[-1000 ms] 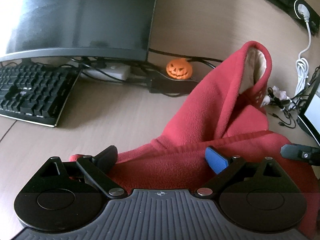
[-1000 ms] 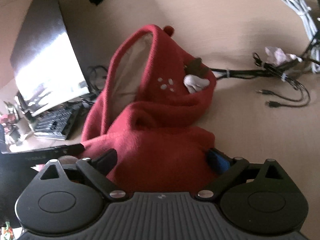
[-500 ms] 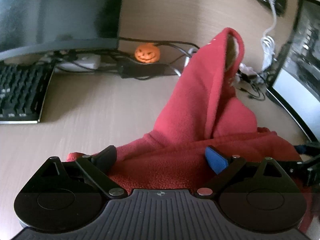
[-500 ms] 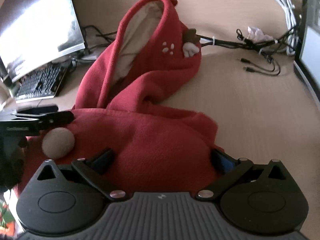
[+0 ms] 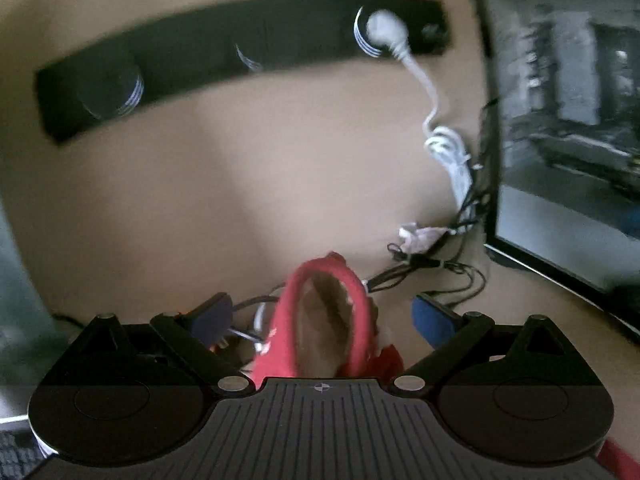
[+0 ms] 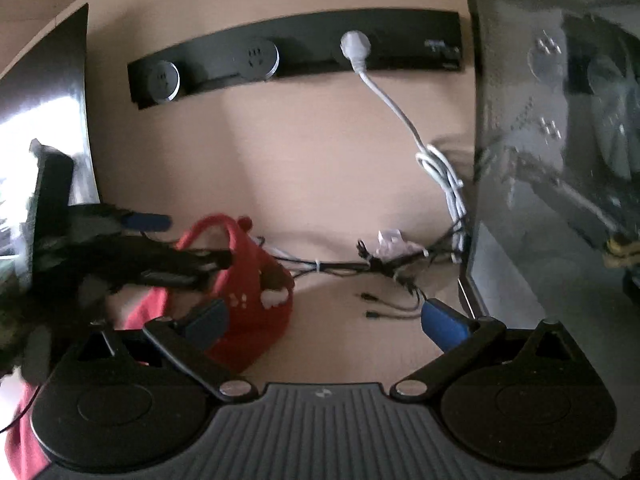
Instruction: Fold clothes
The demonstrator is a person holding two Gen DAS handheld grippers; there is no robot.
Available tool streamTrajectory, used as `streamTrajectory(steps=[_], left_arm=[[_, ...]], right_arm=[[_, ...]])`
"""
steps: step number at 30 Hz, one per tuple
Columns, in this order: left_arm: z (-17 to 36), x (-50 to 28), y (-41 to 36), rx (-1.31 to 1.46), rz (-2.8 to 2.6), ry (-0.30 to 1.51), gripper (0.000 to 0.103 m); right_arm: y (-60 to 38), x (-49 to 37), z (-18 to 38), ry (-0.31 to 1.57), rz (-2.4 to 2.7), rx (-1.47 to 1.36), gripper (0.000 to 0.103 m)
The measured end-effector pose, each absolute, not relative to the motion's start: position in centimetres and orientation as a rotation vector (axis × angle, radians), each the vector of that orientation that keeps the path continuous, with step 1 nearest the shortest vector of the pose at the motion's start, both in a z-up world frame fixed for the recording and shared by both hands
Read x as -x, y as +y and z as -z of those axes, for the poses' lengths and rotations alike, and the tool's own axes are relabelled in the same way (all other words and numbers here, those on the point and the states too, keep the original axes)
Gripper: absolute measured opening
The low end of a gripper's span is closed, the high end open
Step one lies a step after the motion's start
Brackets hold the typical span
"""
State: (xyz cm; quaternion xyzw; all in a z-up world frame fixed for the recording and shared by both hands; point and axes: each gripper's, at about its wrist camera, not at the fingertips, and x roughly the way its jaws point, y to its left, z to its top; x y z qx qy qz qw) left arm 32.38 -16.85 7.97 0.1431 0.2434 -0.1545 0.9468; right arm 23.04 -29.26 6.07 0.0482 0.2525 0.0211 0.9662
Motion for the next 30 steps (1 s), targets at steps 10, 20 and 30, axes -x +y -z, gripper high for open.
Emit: streamTrajectory(steps=[10, 20, 30], left_arm=[[-2.1, -37.6, -19.5, -0.472, 0.273, 0.57, 0.041], [-8.7, -30.7, -12.0, -0.226, 0.501, 0.529, 0.02], [-9.4, -27.8, -8.7, -0.111, 0.52, 0.519, 0.02]], right_arm=[[-31.7, -26.2, -3.8, 0.561, -0.09, -0.264, 0.098], [-31.5, -40.7, -2.7, 0.647, -0.359, -0.604, 0.077], [-28.0, -43.1, 0.2, 0.817, -0.633, -0.815, 0.046]])
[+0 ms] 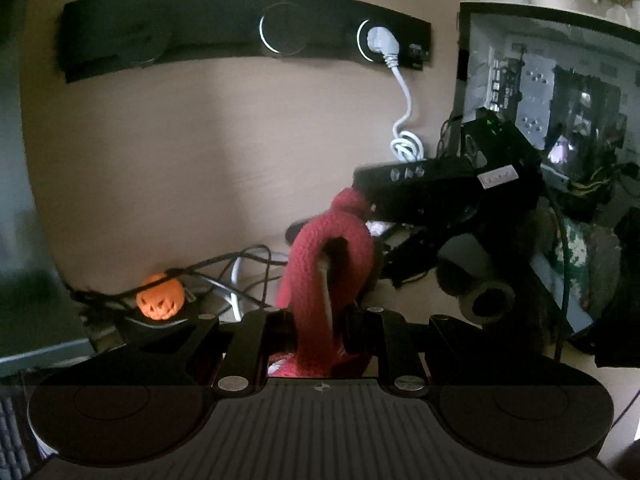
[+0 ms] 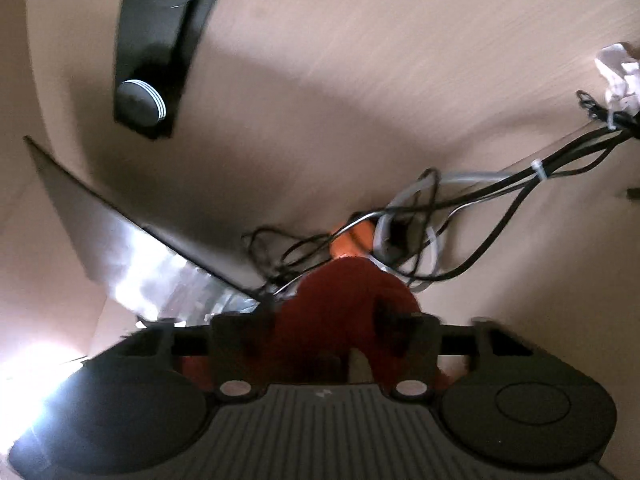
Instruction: Fold clothes
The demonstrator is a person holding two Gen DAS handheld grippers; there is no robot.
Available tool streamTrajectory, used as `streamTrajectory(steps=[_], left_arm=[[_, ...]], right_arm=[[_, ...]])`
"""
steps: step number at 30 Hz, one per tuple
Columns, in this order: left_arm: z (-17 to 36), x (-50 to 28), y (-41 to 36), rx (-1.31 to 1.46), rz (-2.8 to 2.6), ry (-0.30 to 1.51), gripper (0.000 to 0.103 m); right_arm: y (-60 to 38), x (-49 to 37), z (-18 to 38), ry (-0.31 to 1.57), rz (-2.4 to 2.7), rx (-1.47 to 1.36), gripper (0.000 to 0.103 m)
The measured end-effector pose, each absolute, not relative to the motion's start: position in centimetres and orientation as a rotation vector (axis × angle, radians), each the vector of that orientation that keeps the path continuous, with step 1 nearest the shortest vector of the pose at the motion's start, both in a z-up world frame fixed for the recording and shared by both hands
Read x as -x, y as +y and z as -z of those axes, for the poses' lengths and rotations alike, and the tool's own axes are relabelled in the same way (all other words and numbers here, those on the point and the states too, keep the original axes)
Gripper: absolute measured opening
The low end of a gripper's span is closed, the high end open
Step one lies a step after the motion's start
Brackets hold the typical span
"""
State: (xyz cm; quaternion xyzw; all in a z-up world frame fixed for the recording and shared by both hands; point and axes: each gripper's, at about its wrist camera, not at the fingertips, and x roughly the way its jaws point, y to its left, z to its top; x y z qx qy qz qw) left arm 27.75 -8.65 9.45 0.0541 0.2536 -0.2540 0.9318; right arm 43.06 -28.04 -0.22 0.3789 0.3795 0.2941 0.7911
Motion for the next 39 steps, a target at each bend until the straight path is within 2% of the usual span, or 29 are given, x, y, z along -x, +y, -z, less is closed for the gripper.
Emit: streamTrajectory(steps=[2, 5, 8, 11, 14, 15, 16, 18, 21, 25, 29, 34, 36, 38, 39], left_arm=[[-10.3, -26.9, -7.7, -0.085, 0.547, 0.501, 0.02], [-12.2, -24.1, -5.9, -0.083, 0.608, 0.458, 0.02], [-12.6, -20.0, -5.0, -0.162, 0.662, 0.436, 0.022], [-10.9, -16.5, -4.2, -0.185, 0.707, 0.501, 0.032], [-8.3, -13.8, -3.4, -0.197, 0.73, 0.594, 0.055], [-7.5, -13.1, -3.0, -0.185, 0.736, 0.627, 0.068], [-6.6, -12.4, -2.7, -0.174, 0.741, 0.66, 0.077], [-5.6, -11.3, -1.8, -0.127, 0.746, 0.71, 0.08], [-5.6, -10.8, 0.2, 0.018, 0.761, 0.746, 0.094], [-5.9, -12.3, 2.2, 0.237, 0.685, 0.776, 0.094], [-4.7, -14.6, 1.5, 0.316, 0.543, 0.849, 0.094], [-3.0, -15.3, 0.6, 0.448, 0.493, 0.884, 0.09], [-2.4, -15.1, 0.6, 0.487, 0.439, 0.882, 0.084], [-1.9, -14.8, 0.9, 0.537, 0.41, 0.882, 0.084], [-1.8, -14.7, 1.1, 0.559, 0.404, 0.881, 0.084]], right_arm=[[-27.9, -41.2, -1.6, 0.793, -0.646, -0.789, 0.042], [-27.5, -36.7, -4.8, 0.75, -0.654, -0.725, 0.042], [-26.6, -31.0, -5.7, 0.755, -0.627, -0.64, 0.042], [-25.5, -26.0, -4.6, 0.809, -0.585, -0.567, 0.042], [-23.7, -22.2, -1.7, 0.891, -0.518, -0.451, 0.043], [-23.1, -21.3, -0.8, 0.913, -0.493, -0.413, 0.044], [-22.5, -20.4, -0.1, 0.925, -0.48, -0.392, 0.044], [-21.3, -19.0, 0.8, 0.924, -0.453, -0.353, 0.044], [-20.7, -17.6, 0.5, 0.884, -0.424, -0.337, 0.044], [-20.1, -16.9, -0.6, 0.842, -0.4, -0.283, 0.044], [-20.7, -16.9, -4.0, 0.719, -0.359, -0.22, 0.051], [-21.1, -19.9, -7.2, 0.598, -0.296, -0.176, 0.074], [-20.8, -21.8, -6.9, 0.607, -0.3, -0.187, 0.074], [-20.4, -23.8, -5.2, 0.667, -0.34, -0.227, 0.07], [-20.2, -24.9, -4.4, 0.696, -0.359, -0.247, 0.052]])
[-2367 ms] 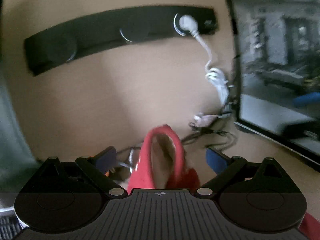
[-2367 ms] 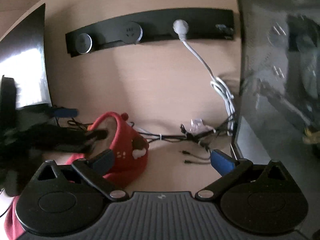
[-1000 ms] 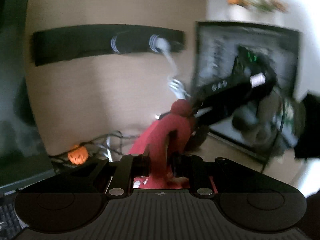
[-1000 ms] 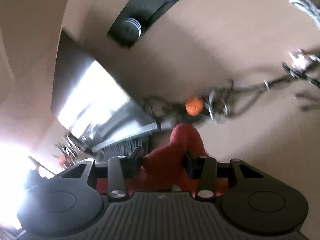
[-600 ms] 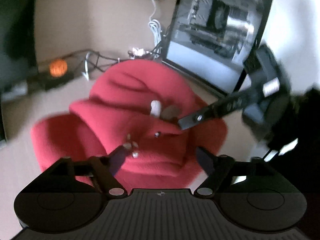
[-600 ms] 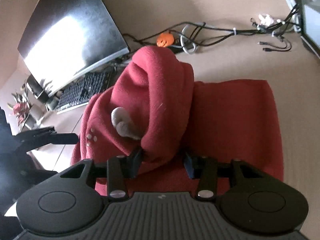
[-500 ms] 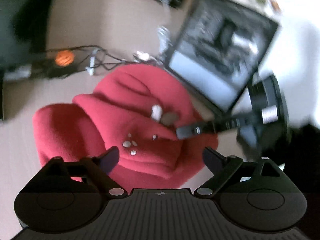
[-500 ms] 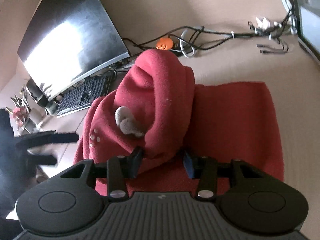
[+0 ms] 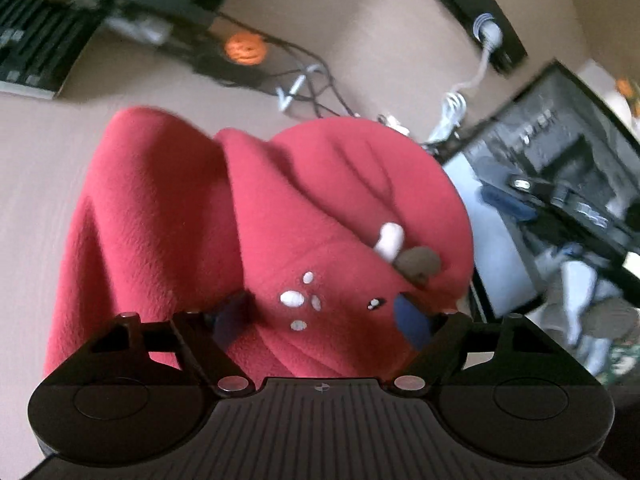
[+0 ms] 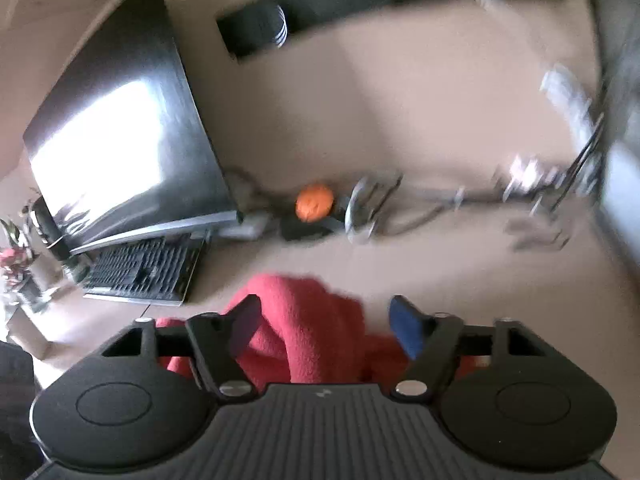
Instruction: Fold clothes
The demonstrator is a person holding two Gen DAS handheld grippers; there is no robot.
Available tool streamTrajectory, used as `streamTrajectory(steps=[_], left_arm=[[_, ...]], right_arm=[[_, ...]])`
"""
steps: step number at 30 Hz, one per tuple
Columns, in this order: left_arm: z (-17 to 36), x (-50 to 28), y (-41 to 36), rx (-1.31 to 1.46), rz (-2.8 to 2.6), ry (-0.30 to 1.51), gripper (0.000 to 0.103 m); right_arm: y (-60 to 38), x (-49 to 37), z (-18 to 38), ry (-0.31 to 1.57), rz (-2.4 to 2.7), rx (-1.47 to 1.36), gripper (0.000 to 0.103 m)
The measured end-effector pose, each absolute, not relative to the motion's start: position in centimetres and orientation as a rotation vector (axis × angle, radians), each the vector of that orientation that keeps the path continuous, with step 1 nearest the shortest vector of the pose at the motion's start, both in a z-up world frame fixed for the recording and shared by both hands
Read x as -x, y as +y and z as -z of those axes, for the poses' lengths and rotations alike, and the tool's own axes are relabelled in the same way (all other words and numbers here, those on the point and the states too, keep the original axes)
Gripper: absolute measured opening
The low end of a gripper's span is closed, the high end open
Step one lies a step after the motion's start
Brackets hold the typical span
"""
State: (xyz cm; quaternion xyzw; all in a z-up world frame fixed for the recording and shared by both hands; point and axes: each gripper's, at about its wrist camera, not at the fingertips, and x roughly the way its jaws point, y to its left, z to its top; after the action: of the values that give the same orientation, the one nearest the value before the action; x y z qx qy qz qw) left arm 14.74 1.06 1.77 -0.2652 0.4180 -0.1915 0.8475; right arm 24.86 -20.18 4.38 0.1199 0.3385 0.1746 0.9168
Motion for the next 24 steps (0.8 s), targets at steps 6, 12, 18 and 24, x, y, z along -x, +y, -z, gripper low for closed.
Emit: streamTrajectory(steps=[6, 12, 18, 24], left_arm=[[-1.7, -14.3, 2.3, 0.631, 0.356, 0.904, 0.077], [-2.1, -14.0, 2.5, 0.614, 0.407, 0.945, 0.09], [-1.9, -15.3, 1.3, 0.575, 0.368, 0.898, 0.085], [-2.7, -16.6, 1.3, 0.576, 0.398, 0.848, 0.034]], right_arm=[[-19.2, -26.3, -2.4, 0.764, -0.431, -0.245, 0.024], [-20.7, -26.3, -2.2, 0.777, -0.407, -0.268, 0.026], [-20.2, -27.4, -3.2, 0.728, -0.418, -0.281, 0.026], [-20.7, -27.7, -3.0, 0.734, -0.456, -0.407, 0.016]])
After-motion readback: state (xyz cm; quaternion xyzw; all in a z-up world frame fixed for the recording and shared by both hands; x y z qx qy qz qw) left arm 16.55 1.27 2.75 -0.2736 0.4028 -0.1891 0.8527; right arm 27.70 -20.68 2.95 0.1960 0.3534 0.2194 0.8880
